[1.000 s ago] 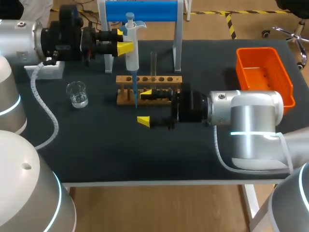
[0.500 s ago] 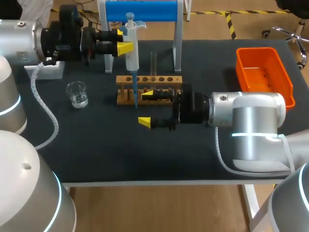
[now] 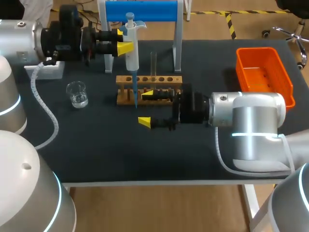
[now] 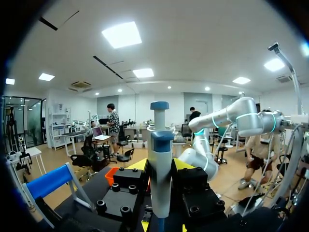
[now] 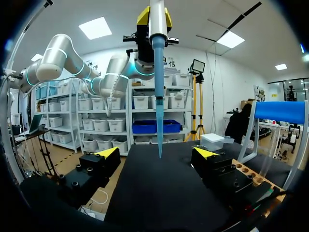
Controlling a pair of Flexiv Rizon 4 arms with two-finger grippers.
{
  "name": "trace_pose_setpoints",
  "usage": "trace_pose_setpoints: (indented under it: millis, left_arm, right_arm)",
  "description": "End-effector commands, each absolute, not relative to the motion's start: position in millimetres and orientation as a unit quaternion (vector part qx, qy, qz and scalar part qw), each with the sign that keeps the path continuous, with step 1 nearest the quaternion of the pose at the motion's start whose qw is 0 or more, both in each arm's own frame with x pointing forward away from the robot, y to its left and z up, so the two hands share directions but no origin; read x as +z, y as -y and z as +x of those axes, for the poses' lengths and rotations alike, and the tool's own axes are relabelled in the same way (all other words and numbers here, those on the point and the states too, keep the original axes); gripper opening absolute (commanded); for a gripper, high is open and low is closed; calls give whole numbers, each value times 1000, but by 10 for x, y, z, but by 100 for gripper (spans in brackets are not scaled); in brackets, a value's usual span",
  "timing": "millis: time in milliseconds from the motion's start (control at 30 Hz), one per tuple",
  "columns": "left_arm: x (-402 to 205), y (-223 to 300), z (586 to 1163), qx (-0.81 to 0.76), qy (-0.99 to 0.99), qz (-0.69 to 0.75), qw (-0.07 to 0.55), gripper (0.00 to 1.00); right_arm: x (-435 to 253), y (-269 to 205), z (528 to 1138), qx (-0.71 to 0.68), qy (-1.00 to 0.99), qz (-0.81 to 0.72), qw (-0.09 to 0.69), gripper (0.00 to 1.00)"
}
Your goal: Invert the test tube, pick up the pipette, mount the tip to pipette, aspirate from beaker and dispense into the tube, eject the tip, return the pipette, and cap with the stopper.
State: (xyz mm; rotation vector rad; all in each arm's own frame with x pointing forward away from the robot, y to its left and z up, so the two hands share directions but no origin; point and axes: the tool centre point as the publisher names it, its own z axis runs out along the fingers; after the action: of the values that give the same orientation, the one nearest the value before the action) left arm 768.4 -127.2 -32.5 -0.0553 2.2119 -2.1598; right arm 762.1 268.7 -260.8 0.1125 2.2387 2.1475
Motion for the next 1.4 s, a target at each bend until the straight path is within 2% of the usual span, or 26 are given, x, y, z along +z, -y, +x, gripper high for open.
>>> trace_pose_setpoints:
  millis: [33,600,1400]
  left_arm:
    - [-326,1270,7683,-699,-715,-18,26,0]
    - [-326,1270,7683,-699,-715,-18,26,0]
    - [-517,76,8427,-681,-728,-32,68,0]
  right_arm:
    - [-2609,-2681,7611,692,-721,37,20,100]
    - [-2609,-2681,7611,692,-721,37,20,100]
    - [-2609,-2681,7611,692,-721,37,20,100]
